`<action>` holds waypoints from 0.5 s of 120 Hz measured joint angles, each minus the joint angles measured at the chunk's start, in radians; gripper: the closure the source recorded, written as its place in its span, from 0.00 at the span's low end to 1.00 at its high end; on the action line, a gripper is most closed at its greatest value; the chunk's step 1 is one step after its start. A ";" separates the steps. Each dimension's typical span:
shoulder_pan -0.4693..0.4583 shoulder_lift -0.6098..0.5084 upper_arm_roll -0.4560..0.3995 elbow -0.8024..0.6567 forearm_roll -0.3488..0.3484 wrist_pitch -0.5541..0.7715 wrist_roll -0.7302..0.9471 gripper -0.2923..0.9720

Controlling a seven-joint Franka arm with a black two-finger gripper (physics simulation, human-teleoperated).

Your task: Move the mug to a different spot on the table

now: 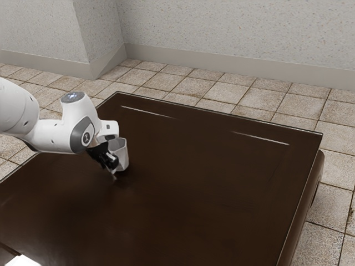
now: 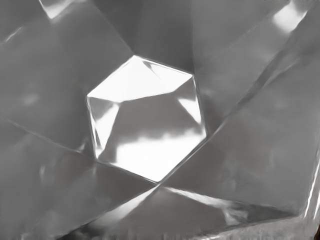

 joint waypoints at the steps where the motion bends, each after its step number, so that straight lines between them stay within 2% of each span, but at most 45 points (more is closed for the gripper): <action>1: 0.000 0.000 0.000 0.000 -0.001 0.001 0.001 0.61; 21: -0.002 -0.028 -0.001 -0.034 -0.025 0.050 0.011 0.70; 39: -0.005 -0.131 -0.014 -0.146 -0.048 0.150 0.028 0.75; 60: -0.007 -0.241 -0.074 -0.292 -0.086 0.282 0.076 0.80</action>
